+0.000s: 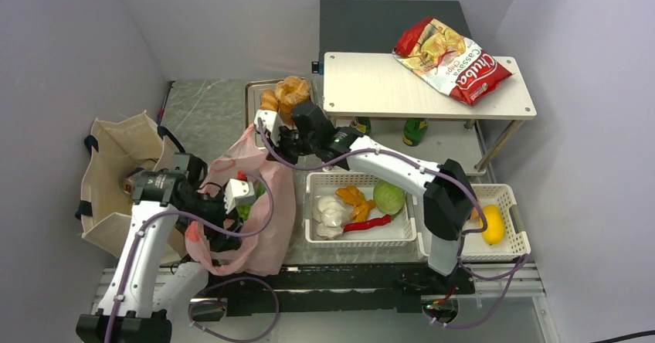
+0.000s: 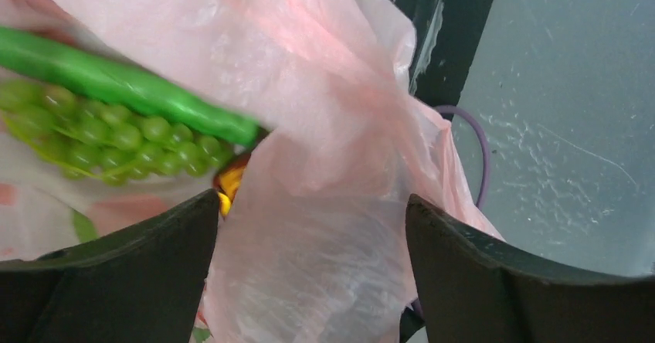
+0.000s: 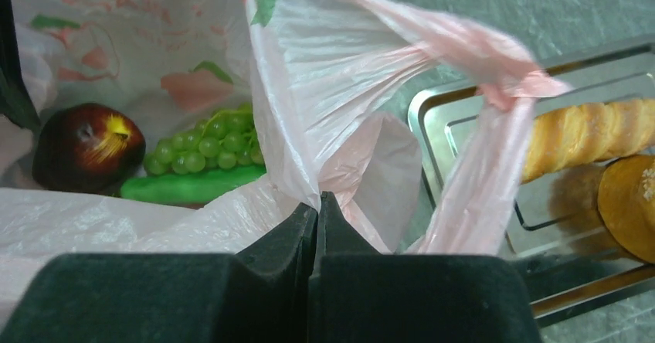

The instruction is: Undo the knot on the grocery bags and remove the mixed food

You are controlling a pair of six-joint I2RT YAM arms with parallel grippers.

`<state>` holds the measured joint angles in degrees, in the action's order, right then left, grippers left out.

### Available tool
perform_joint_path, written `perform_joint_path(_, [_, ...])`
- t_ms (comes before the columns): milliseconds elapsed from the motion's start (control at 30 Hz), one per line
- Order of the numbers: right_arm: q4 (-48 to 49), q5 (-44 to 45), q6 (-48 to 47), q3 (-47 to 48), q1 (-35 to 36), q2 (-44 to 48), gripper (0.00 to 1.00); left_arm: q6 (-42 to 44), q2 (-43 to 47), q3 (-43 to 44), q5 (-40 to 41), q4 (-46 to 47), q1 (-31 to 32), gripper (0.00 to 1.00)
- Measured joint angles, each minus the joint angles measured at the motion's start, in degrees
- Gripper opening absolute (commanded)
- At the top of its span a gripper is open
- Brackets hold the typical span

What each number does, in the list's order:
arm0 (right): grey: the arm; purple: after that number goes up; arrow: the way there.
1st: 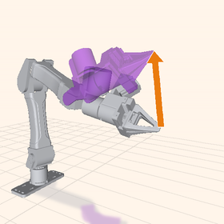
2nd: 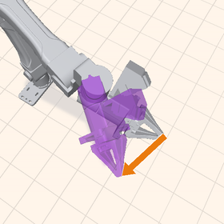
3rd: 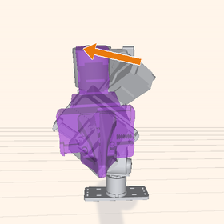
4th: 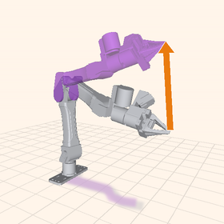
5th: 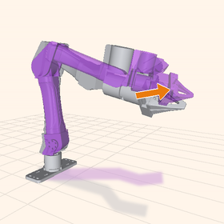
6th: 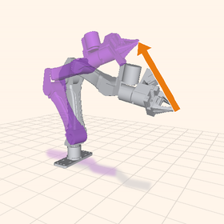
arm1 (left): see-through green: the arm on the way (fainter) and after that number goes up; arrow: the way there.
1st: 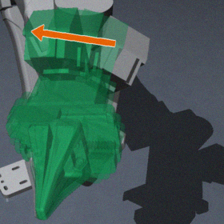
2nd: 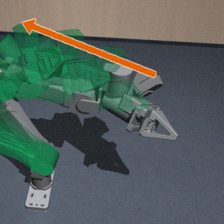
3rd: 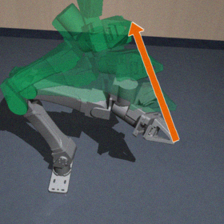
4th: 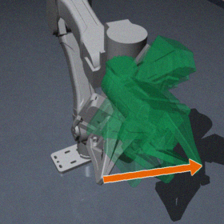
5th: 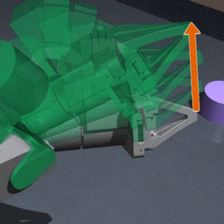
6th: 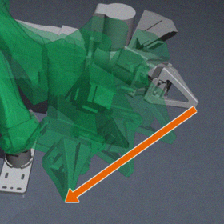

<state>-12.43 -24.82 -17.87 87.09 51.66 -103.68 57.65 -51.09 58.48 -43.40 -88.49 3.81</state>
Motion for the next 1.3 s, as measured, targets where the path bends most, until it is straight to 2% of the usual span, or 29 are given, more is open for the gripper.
perform_joint_path(67, [-0.4,0.0,0.5,2.4,-0.1,-1.5,0.0,-0.3,0.4,-4.1,2.4,1.3,0.4,0.57])
perform_joint_path(133, [-0.8,0.0,1.1,4.8,-0.2,-2.7,0.0,-0.4,0.7,-7.8,6.1,4.0,0.5,0.28])
perform_joint_path(167, [-1.0,0.0,1.5,6.2,-0.3,-3.4,0.0,-1.0,0.7,-9.0,7.8,5.1,0.5,0.09])
perform_joint_path(200, [-1.0,0.0,1.7,7.1,-0.4,-3.8,0.0,-1.6,0.7,-9.6,9.3,6.1,0.5,0.0])
perform_joint_path(300, [-1.0,0.0,2.7,10.1,-0.9,-4.8,0.0,-1.2,-0.6,-9.9,13.5,9.6,-0.4,0.0])
perform_joint_path(367, [-1.0,0.0,3.0,11.8,-1.2,-5.1,0.0,0.3,-3.0,-7.1,14.8,10.3,-5.0,0.0])
perform_joint_path(433, [-0.9,0.3,3.4,13.0,-1.7,-5.3,0.0,2.2,-6.2,-1.7,15.6,11.1,-11.4,0.0])
perform_joint_path(567, [-0.7,0.4,5.3,15.4,-3.4,-5.4,0.0,8.9,-15.0,17.0,15.3,10.6,-22.9,0.0])
perform_joint_path(633, [-0.4,0.3,6.0,15.3,-4.4,-5.0,0.0,12.9,-18.4,24.9,14.6,9.8,-26.2,0.0])
perform_joint_path(700, [0.4,0.2,6.5,13.1,-4.7,-3.7,0.0,17.4,-18.9,27.0,13.5,8.6,-27.3,0.0])
perform_joint_path(800, [0.0,-1.2,6.5,6.3,-4.5,0.0,0.0,23.7,-14.5,19.9,12.3,6.8,-27.2,0.0])
perform_joint_path(967, [-1.0,-2.4,6.3,-3.0,-3.1,2.6,0.0,38.2,1.8,-5.8,17.4,3.4,-24.9,0.0])
perform_joint_path(1000, [-1.2,-2.6,6.1,-4.6,-2.5,2.6,0.0,41.2,5.5,-11.7,20.0,2.8,-24.8,0.03])
perform_joint_path(1033, [-1.3,-2.7,6.0,-6.1,-2.0,2.6,0.0,43.4,8.5,-16.0,22.1,2.2,-24.8,0.13])
perform_joint_path(1067, [-1.4,-2.8,5.9,-7.5,-1.5,2.7,0.0,45.3,11.3,-19.4,23.9,1.8,-24.7,0.32])
perform_joint_path(1100, [-1.7,-2.8,5.8,-8.5,-1.0,2.7,0.0,47.3,13.7,-22.0,25.4,1.7,-24.7,0.55])
perform_joint_path(1167, [-2.1,-2.7,5.7,-10.4,-0.1,2.7,0.0,49.0,16.3,-21.5,24.6,5.3,-24.7,0.73])
perform_joint_path(1233, [-1.9,-2.4,5.7,-11.5,0.3,2.7,0.0,46.6,15.5,-17.5,22.6,5.0,-24.7,0.84])
perform_joint_path(1300, [-1.1,-1.7,6.0,-12.5,0.4,3.3,0.0,42.3,11.6,-9.4,19.2,2.1,-24.7,0.86])
